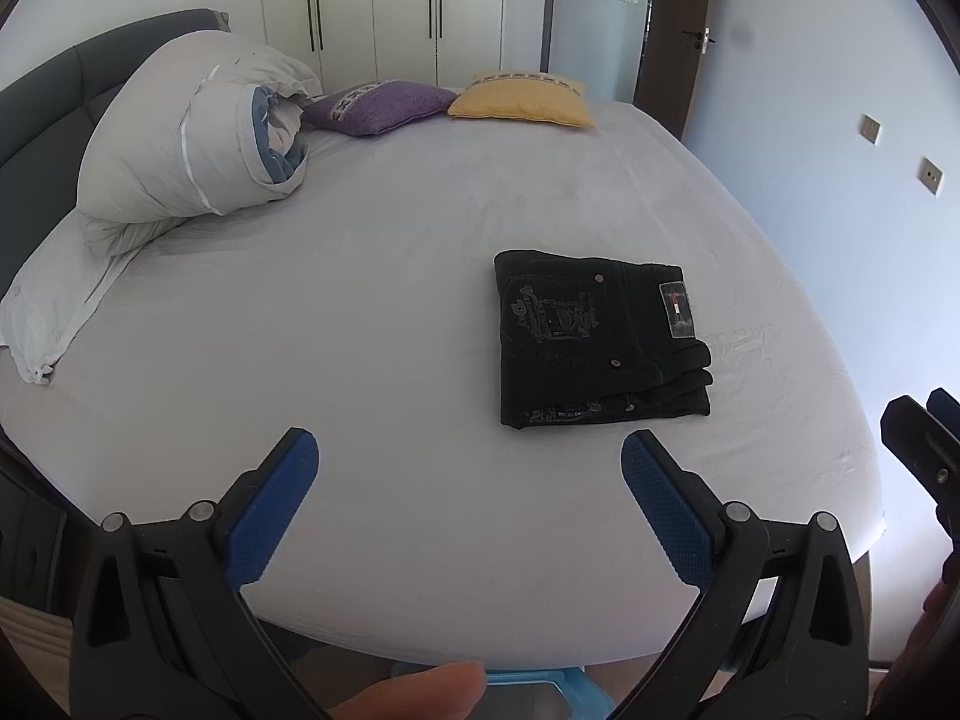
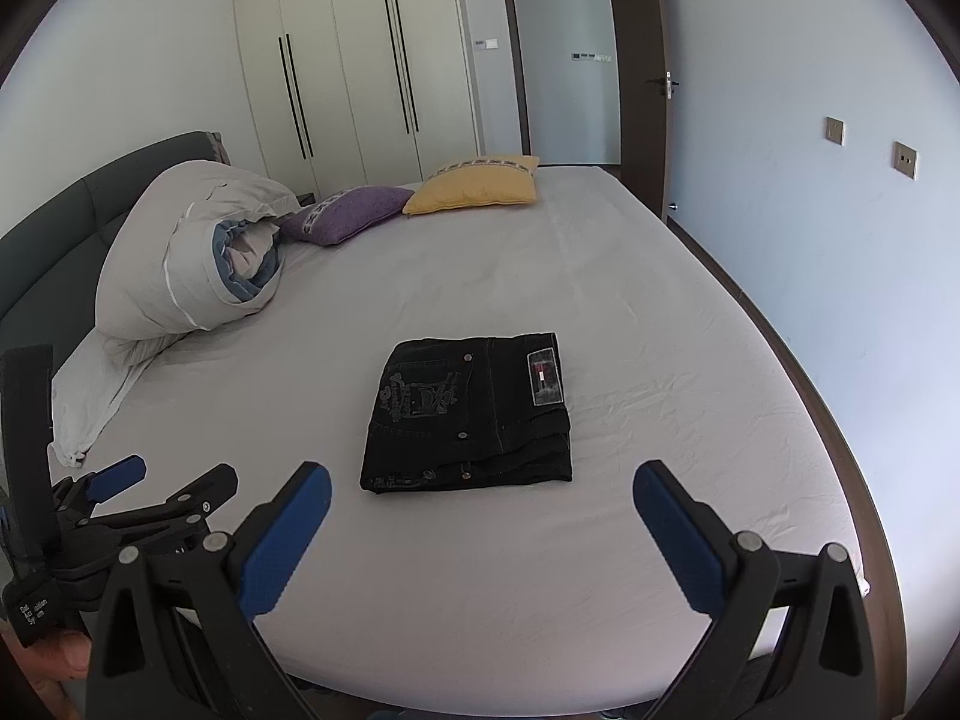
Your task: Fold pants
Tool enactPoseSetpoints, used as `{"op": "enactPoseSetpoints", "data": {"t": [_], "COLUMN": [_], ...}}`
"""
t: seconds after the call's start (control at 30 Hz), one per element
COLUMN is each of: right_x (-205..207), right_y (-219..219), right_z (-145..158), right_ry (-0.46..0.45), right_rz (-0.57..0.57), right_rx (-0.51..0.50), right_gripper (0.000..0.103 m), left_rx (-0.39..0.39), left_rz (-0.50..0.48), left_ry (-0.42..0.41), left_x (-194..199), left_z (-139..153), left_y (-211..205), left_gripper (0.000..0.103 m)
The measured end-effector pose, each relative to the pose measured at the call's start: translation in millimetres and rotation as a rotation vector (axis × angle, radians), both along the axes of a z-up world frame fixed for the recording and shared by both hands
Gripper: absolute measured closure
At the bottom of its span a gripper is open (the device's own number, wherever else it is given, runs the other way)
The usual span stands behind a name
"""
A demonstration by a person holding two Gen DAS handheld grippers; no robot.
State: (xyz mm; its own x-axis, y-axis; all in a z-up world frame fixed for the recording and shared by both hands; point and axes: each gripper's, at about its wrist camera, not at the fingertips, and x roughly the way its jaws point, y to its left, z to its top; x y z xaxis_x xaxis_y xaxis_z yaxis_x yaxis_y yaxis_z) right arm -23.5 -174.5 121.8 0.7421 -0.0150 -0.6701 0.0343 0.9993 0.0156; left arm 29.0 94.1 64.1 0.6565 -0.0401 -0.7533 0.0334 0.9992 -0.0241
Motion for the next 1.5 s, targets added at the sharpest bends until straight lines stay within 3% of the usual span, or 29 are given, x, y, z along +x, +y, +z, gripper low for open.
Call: {"op": "enactPoseSetpoints", "data": {"t": [0.43,1.5], "right_x": [4.1,2.0], "right_y": [1.4,4.4], "right_z": [-14.2,-19.2], "right_ry": [0.056,0.072], "right_rz": [-0.008,-0.004], "right_rx": [-0.011,-0.012], "right_gripper": [0.0,0.0], "left_rx": [0.002,0.0], "left_rz": [0.002,-0.002], "left_ry": [0.016,0.034], "left_x": [1.5,-2.0], "left_z": [-10.1,-19.3], "left_y": [-1.4,-1.8], "left_gripper": [0.0,0.0]}}
